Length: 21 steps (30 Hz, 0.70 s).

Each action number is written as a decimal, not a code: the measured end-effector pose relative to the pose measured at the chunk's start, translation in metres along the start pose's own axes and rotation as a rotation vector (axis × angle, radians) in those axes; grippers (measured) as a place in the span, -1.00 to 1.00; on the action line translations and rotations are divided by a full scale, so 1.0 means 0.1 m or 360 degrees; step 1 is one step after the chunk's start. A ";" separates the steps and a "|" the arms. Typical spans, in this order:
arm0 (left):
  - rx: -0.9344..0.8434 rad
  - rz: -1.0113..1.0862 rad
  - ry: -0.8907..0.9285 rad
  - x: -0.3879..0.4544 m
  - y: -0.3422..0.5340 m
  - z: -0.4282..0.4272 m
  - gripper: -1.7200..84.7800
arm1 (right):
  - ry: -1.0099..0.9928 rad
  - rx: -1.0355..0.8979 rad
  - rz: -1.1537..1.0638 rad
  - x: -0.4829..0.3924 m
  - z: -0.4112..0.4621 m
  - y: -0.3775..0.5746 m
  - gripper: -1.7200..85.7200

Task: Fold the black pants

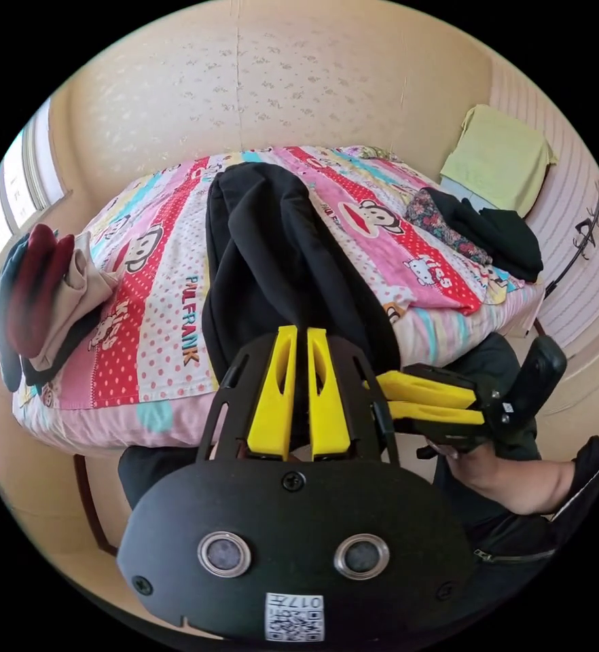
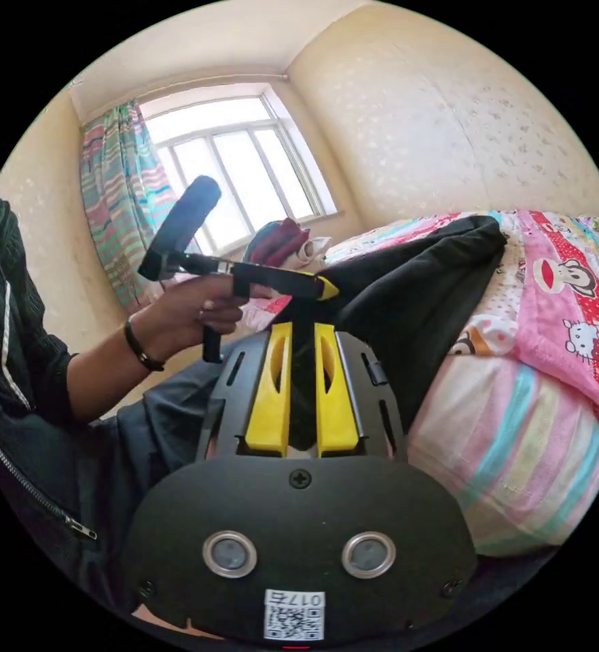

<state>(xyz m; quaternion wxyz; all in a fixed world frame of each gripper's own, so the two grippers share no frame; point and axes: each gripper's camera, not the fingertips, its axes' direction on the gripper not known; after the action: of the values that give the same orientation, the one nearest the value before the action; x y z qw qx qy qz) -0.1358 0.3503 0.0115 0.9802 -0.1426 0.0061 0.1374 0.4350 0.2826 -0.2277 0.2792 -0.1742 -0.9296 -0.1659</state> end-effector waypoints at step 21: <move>-0.0188 -0.0261 -0.0030 -1.09 0.32 0.14 -0.91 | -0.0083 0.0067 0.0419 0.75 0.13 0.12 -0.72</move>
<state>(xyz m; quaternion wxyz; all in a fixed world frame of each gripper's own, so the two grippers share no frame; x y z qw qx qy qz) -0.2493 0.3548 0.0213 0.9780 -0.1988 -0.0230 0.0582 0.3752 0.3159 -0.1924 0.2779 -0.2931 -0.9089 -0.1038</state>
